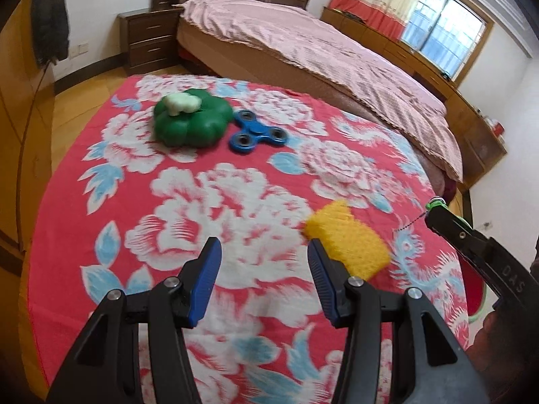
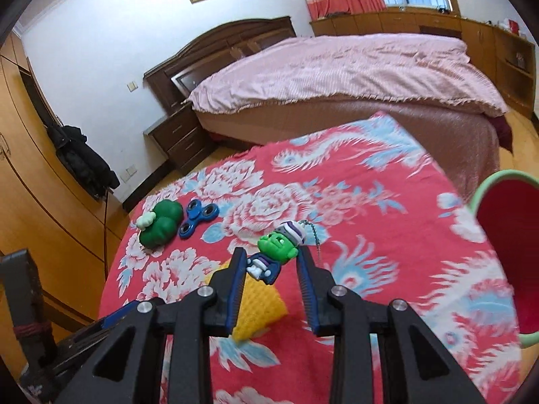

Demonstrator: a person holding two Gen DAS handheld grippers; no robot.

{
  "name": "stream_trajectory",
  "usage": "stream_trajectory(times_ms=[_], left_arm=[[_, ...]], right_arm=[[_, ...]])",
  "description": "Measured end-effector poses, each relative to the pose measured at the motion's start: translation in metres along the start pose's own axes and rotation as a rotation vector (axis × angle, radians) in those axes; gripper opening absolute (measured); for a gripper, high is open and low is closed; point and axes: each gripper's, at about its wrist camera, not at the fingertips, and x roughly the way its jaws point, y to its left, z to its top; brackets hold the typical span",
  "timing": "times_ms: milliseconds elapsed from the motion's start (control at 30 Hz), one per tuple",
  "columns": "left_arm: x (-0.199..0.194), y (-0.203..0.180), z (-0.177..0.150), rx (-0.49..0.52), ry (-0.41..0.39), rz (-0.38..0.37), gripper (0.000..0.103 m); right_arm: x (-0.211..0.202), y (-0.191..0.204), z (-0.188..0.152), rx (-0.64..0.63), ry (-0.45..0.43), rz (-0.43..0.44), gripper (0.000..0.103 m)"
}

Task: Collect trash
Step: 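Grasp the yellow mesh sponge with the left gripper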

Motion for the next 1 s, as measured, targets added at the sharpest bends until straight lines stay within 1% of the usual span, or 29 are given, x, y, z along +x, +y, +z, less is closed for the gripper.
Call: stream_trajectory(times_ms=[100, 200, 367, 567, 700, 867, 1000], left_arm=[[0.003, -0.014, 0.000, 0.013, 0.017, -0.035, 0.053], [0.009, -0.026, 0.001, 0.034, 0.030, -0.038, 0.053], [0.023, -0.045, -0.001, 0.058, 0.089, -0.070, 0.053], [0.037, -0.061, -0.005, 0.083, 0.121, -0.052, 0.053], [0.044, -0.066, -0.006, 0.093, 0.129, -0.036, 0.053], [0.049, -0.075, -0.011, 0.122, 0.109, -0.001, 0.053], [0.049, -0.079, -0.014, 0.139, 0.086, 0.006, 0.053]], right_arm=[[-0.017, -0.013, -0.002, 0.011, -0.019, -0.011, 0.033], [-0.032, -0.023, -0.007, 0.023, -0.036, -0.020, 0.033], [-0.054, -0.044, -0.014, 0.066, -0.060, -0.032, 0.033], [-0.073, -0.063, -0.020, 0.096, -0.083, -0.041, 0.033], [-0.079, -0.072, -0.025, 0.112, -0.086, -0.042, 0.033], [-0.079, -0.085, -0.029, 0.142, -0.083, -0.042, 0.033], [-0.077, -0.090, -0.032, 0.152, -0.076, -0.040, 0.033]])
